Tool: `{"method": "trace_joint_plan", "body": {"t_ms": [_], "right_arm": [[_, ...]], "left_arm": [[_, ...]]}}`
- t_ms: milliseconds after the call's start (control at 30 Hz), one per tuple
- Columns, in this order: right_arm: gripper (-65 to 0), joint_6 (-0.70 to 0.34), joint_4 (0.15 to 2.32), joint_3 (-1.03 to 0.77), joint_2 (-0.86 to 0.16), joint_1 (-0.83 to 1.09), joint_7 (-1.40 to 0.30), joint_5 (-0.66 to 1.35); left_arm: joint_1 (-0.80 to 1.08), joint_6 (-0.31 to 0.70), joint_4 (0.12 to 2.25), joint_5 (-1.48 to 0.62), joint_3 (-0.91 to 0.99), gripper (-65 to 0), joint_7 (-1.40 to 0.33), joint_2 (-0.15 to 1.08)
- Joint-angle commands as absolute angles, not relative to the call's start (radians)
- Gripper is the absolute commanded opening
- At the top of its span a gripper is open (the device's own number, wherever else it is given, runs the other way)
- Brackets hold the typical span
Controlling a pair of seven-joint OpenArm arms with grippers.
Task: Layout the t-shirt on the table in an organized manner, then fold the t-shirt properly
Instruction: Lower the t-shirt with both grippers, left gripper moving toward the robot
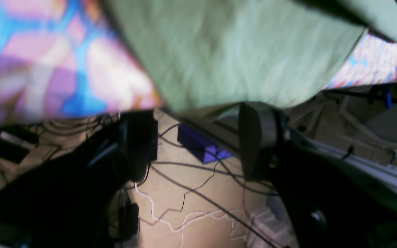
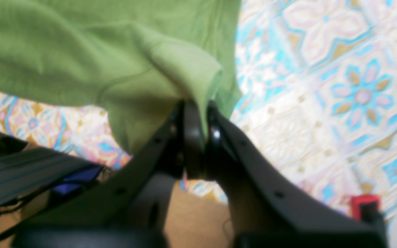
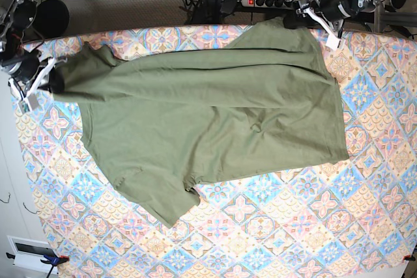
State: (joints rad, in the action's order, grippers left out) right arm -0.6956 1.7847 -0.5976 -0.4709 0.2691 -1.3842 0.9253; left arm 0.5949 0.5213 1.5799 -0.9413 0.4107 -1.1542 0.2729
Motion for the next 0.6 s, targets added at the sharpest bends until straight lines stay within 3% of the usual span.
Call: {"method": "trace_joint_plan", "body": {"t_ms": [0, 100, 333, 367, 567], "right_arm": [[-64.3, -0.698, 1.797, -0.608, -0.495, 0.255, -1.363, 0.946], [-64.3, -0.698, 1.797, -0.608, -0.495, 0.255, -1.363, 0.946], [-64.3, -0.698, 1.797, -0.608, -0.495, 0.255, -1.365, 0.946], [-64.3, -0.698, 1.797, -0.608, -0.495, 0.255, -1.365, 0.946], [-64.3, -0.698, 1.797, -0.608, -0.495, 0.255, -1.365, 0.946]], "left_arm": [[0.585, 0.53, 1.593, -0.943, 0.395, -28.1, -1.139, 0.269], [0.559, 0.536, 1.593, -0.878, 0.351, -30.5, -1.139, 0.252], [0.561, 0.575, 1.595, -0.866, 0.277, -62.7, -1.139, 0.24], [0.564, 0.575, 1.595, -0.866, 0.277, -65.0, -1.142, 0.242], [0.627, 0.579, 1.667, -0.917, 0.278, -65.0, -1.144, 0.3]]}}
